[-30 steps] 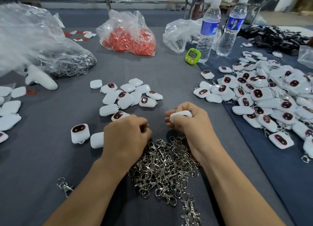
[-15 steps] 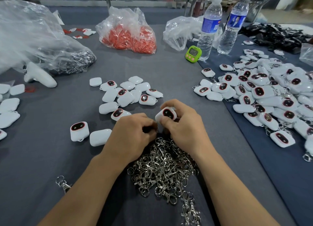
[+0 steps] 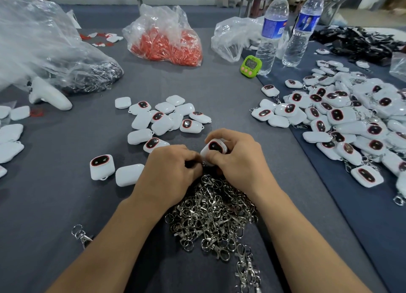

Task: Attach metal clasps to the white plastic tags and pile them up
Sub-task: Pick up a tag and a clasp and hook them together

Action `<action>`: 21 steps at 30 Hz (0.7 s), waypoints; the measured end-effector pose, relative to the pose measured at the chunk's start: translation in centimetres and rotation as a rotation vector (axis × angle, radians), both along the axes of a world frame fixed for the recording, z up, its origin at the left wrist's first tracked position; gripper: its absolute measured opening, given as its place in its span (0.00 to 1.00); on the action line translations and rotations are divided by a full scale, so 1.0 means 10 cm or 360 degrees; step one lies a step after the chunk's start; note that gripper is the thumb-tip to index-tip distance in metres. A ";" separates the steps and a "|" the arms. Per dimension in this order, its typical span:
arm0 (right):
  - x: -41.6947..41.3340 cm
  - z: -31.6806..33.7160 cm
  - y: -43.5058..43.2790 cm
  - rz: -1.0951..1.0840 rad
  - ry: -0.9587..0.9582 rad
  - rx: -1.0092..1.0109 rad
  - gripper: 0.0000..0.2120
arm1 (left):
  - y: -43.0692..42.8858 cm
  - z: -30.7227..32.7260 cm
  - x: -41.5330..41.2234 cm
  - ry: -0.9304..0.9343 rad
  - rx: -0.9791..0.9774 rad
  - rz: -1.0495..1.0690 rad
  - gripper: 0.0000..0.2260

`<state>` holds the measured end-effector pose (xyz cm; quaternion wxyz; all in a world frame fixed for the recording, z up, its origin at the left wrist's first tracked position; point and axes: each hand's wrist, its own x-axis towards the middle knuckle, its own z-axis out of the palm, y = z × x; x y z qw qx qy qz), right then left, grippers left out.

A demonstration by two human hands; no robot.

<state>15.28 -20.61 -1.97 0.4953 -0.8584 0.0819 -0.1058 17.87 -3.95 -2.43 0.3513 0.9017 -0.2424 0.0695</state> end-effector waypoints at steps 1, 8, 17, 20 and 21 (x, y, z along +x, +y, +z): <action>0.00 0.01 0.00 0.0014 -0.0003 0.0002 0.10 | 0.00 0.00 -0.01 -0.0031 0.0016 0.0013 0.05; -0.01 0.03 0.01 -0.0007 0.0043 0.0001 0.08 | -0.01 -0.03 -0.03 -0.0101 0.0063 0.0061 0.03; -0.07 -0.01 0.06 -0.0077 0.0066 0.0130 0.07 | 0.00 -0.01 0.01 0.0007 -0.0017 0.0117 0.01; -0.05 -0.01 0.03 -0.0138 0.0098 0.0286 0.09 | 0.00 0.00 0.01 0.0098 -0.0117 0.0148 0.04; -0.04 -0.01 0.02 -0.0167 0.0091 0.0351 0.09 | 0.01 0.01 0.01 0.0133 -0.0145 0.0144 0.05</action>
